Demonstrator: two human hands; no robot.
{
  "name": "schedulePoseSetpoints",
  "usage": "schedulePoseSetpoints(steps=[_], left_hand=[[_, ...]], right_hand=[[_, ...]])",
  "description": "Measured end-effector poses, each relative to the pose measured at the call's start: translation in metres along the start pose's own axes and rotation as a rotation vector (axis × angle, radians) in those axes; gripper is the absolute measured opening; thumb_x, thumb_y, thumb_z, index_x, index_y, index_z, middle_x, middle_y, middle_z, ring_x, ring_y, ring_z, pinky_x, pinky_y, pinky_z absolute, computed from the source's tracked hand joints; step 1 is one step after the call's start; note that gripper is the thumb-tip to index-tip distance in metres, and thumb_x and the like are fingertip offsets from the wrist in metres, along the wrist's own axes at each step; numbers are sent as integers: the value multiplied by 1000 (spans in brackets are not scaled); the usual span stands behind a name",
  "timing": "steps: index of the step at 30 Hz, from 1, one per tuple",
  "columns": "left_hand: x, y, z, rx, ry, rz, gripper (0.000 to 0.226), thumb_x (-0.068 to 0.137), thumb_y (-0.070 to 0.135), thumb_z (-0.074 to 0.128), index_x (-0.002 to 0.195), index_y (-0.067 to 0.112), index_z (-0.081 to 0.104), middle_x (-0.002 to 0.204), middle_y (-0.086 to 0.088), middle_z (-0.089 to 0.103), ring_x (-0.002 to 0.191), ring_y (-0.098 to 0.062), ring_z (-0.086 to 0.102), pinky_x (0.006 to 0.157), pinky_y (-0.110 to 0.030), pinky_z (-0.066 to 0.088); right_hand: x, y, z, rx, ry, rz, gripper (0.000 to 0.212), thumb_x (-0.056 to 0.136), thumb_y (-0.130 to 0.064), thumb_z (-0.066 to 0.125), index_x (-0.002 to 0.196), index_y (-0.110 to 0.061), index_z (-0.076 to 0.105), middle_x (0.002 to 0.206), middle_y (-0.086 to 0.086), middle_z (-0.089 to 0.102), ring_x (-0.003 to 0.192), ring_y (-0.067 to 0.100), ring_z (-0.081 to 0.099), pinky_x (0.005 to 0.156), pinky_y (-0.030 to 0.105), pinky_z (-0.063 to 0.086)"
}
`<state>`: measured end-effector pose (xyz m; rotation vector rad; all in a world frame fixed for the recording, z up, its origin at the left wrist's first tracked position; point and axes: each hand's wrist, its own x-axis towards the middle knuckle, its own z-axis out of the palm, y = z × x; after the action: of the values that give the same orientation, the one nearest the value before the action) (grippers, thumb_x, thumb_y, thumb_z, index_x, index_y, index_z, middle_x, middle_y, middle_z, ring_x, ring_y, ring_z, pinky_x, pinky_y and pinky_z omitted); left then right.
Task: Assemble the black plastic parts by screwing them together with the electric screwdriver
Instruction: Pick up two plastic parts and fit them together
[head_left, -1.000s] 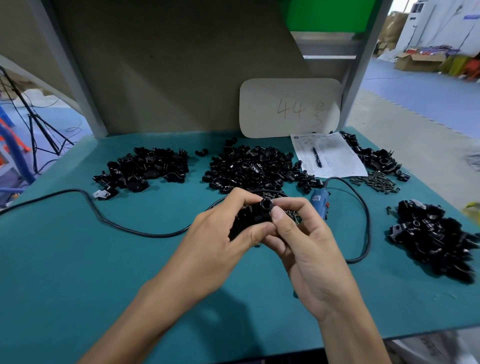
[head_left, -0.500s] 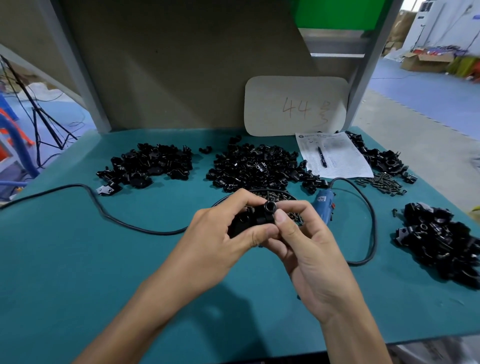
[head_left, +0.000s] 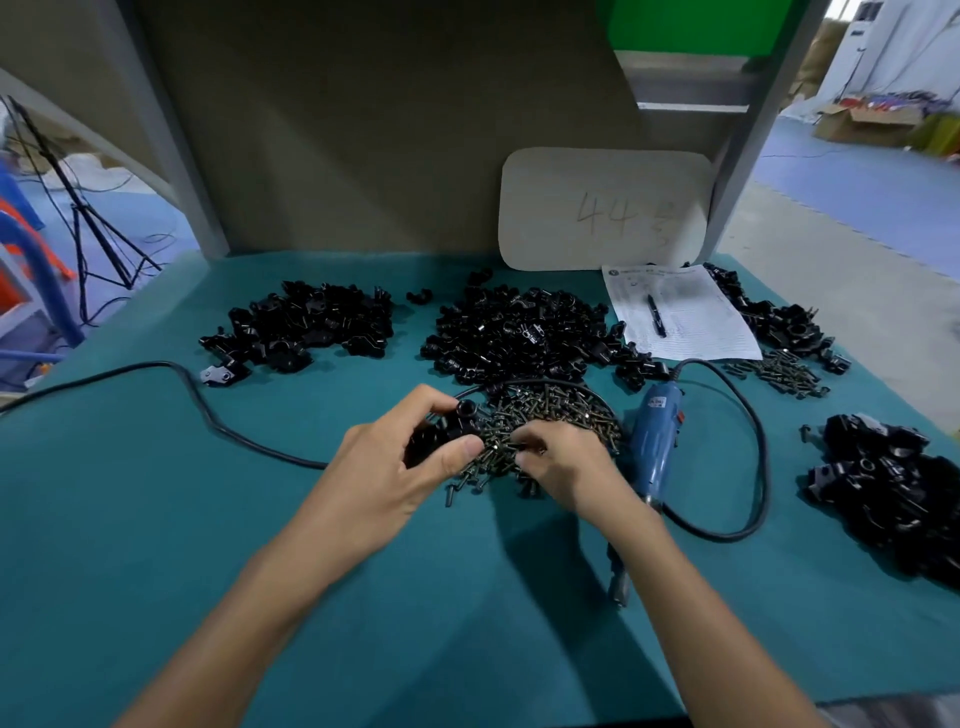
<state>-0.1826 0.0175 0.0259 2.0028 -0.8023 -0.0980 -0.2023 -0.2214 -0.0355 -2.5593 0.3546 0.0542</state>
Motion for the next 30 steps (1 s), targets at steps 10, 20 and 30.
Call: schedulePoseSetpoints(steps=[10, 20, 30], left_hand=[[1, -13, 3, 52, -56, -16, 36, 85, 78, 48, 112, 55, 49, 61, 12, 53, 46, -5, 40, 45, -18, 34], [-1, -5, 4, 94, -31, 44, 31, 88, 72, 47, 112, 53, 44, 61, 24, 56, 48, -3, 47, 47, -12, 34], [0, 1, 9, 88, -60, 70, 29, 88, 69, 48, 111, 52, 47, 69, 26, 61, 51, -2, 51, 47, -10, 35]], right_hand=[[18, -7, 27, -404, 20, -177, 16, 103, -5, 48, 116, -8, 56, 115, 15, 54, 100, 35, 55, 74, 37, 40], [-33, -26, -23, 858, 41, -130, 11, 106, -15, 52, 104, -16, 63, 91, -2, 65, 79, 9, 63, 73, 24, 53], [-70, -45, -42, 1436, -343, -218, 10, 91, -16, 68, 97, -14, 76, 88, 6, 68, 76, 13, 65, 71, 24, 58]])
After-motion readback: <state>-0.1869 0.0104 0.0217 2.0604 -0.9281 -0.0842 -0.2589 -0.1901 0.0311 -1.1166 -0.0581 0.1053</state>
